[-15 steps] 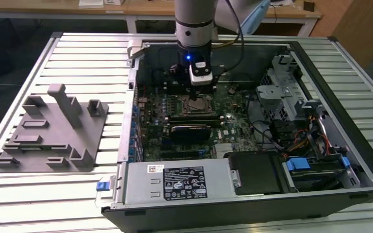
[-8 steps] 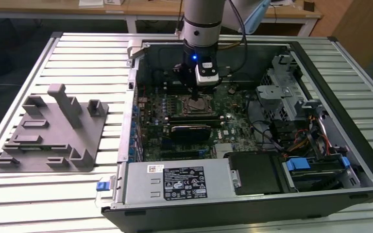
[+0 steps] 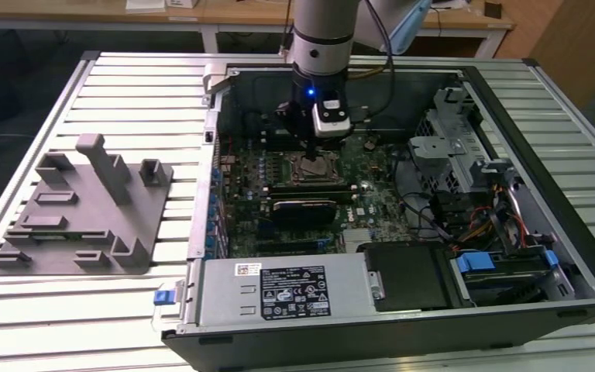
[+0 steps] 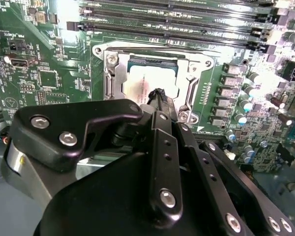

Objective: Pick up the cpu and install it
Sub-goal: 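Install the first cpu locking lever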

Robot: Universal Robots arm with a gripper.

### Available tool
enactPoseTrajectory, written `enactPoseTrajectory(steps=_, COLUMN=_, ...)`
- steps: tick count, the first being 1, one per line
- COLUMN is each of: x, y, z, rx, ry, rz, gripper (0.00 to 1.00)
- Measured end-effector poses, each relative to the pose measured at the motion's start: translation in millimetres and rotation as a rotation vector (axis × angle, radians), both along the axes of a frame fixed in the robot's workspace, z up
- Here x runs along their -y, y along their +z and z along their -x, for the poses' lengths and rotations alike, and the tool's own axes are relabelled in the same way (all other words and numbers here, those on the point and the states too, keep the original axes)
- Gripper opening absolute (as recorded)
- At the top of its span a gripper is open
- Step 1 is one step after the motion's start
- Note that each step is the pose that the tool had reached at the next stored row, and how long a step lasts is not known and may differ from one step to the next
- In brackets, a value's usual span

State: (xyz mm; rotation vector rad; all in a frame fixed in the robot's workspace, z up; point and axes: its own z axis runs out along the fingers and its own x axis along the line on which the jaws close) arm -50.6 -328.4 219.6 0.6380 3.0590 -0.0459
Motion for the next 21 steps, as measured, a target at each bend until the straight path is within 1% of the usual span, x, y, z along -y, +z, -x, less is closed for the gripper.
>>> enactPoseTrajectory(steps=6, x=0.5, y=0.0, z=-0.4, rx=0.0001, ry=0.043, rz=0.0001, gripper=0.11)
enactPoseTrajectory(steps=10, x=1.2, y=0.0, z=-1.1, rx=0.0001, ry=0.063, rz=0.0, gripper=0.11)
enactPoseTrajectory(steps=17, x=2.7, y=0.0, z=-6.6, rx=0.0002, ry=0.084, rz=0.0001, gripper=0.11)
enactPoseTrajectory(steps=21, x=5.5, y=0.0, z=-8.6, rx=0.0001, ry=0.087, rz=0.0001, gripper=0.11)
